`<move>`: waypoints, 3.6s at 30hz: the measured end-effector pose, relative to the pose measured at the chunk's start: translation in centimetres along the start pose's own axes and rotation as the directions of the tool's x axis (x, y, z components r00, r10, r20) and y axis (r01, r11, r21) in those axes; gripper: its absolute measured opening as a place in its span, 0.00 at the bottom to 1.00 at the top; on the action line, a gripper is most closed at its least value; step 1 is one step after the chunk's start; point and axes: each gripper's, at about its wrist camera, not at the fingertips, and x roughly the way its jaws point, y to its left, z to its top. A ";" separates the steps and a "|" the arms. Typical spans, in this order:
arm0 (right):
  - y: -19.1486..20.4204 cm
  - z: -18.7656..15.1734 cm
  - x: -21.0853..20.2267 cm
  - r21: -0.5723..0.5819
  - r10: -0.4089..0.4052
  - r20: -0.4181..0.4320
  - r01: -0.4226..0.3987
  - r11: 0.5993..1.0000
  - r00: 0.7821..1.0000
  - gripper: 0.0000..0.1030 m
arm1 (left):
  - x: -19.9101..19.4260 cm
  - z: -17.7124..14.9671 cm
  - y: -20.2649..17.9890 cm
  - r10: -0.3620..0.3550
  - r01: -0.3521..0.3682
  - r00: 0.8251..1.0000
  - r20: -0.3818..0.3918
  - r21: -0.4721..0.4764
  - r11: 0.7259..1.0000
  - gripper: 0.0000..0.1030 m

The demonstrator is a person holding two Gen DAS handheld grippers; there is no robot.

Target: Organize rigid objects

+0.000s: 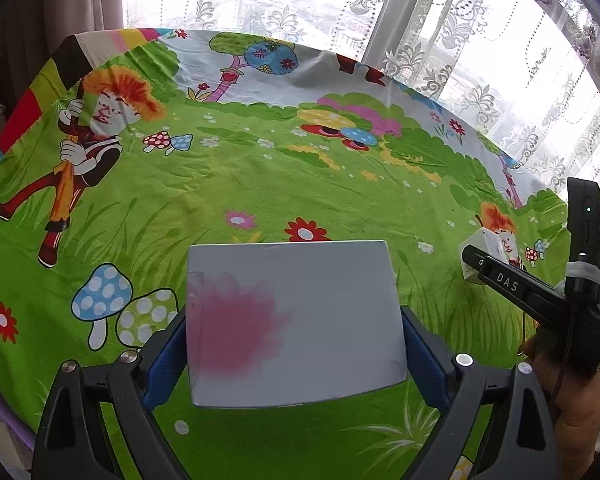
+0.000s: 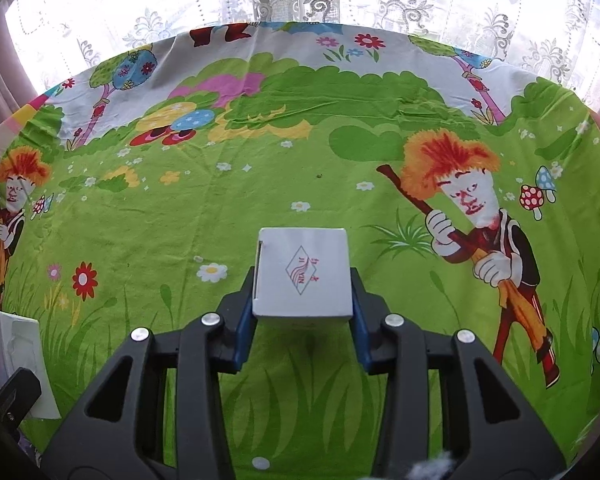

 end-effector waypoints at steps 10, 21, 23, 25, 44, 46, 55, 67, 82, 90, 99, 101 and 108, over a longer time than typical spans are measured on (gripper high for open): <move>2.0 -1.3 -5.5 -0.038 0.065 0.055 -0.063 0.997 0.996 0.43 | -3.2 -1.1 1.7 0.017 -0.016 0.999 0.040 -0.034 0.999 0.92; 6.0 -2.9 -11.8 -0.123 0.147 0.103 -0.134 0.983 0.984 0.43 | -7.9 -3.1 4.8 0.049 -0.041 0.995 0.092 -0.087 0.995 0.93; 7.0 -3.7 -13.1 -0.146 0.170 0.108 -0.153 0.977 0.980 0.43 | -8.8 -3.7 5.4 0.057 -0.048 0.993 0.100 -0.097 0.994 0.93; 8.0 -4.5 -14.3 -0.168 0.191 0.112 -0.171 0.971 0.975 0.43 | -9.8 -4.2 6.1 0.067 -0.056 0.992 0.111 -0.104 0.993 0.93; 17.8 -12.0 -23.2 -0.339 0.367 0.066 -0.325 0.883 0.928 0.43 | -19.0 -9.3 16.6 0.182 -0.138 0.965 0.187 -0.227 0.964 0.93; 18.9 -12.9 -24.1 -0.361 0.384 0.059 -0.338 0.869 0.922 0.43 | -20.2 -10.1 18.3 0.202 -0.153 0.960 0.193 -0.242 0.958 0.93; 24.3 -17.0 -27.0 -0.444 0.467 -0.022 -0.427 0.787 0.884 0.43 | -23.8 -13.7 24.1 0.304 -0.245 0.936 0.180 -0.286 0.926 0.93; 31.8 -24.1 -27.4 -0.552 0.473 -0.159 -0.475 0.685 0.867 0.43 | -23.7 -19.1 28.8 0.358 -0.317 0.930 0.082 -0.311 0.896 0.93; 33.7 -26.4 -25.3 -0.589 0.419 -0.201 -0.451 0.670 0.885 0.44 | -22.3 -21.0 30.8 0.372 -0.352 0.928 -0.002 -0.332 0.875 0.93; 33.8 -26.6 -25.1 -0.592 0.413 -0.198 -0.444 0.672 0.889 0.48 | -22.1 -21.3 31.1 0.375 -0.365 0.926 -0.034 -0.335 0.869 0.94; 32.3 -26.3 -26.0 -0.581 0.427 -0.173 -0.442 0.684 0.887 0.68 | -23.0 -22.3 29.5 0.339 -0.336 0.939 -0.054 -0.345 0.877 0.94; 31.5 -26.3 -26.4 -0.577 0.436 -0.168 -0.447 0.684 0.884 0.69 | -24.3 -22.6 28.7 0.315 -0.305 0.949 -0.031 -0.361 0.882 0.94; 27.8 -26.0 -27.8 -0.541 0.474 -0.145 -0.471 0.697 0.869 0.72 | -27.9 -23.8 23.8 0.320 -0.295 0.948 -0.003 -0.391 0.871 0.97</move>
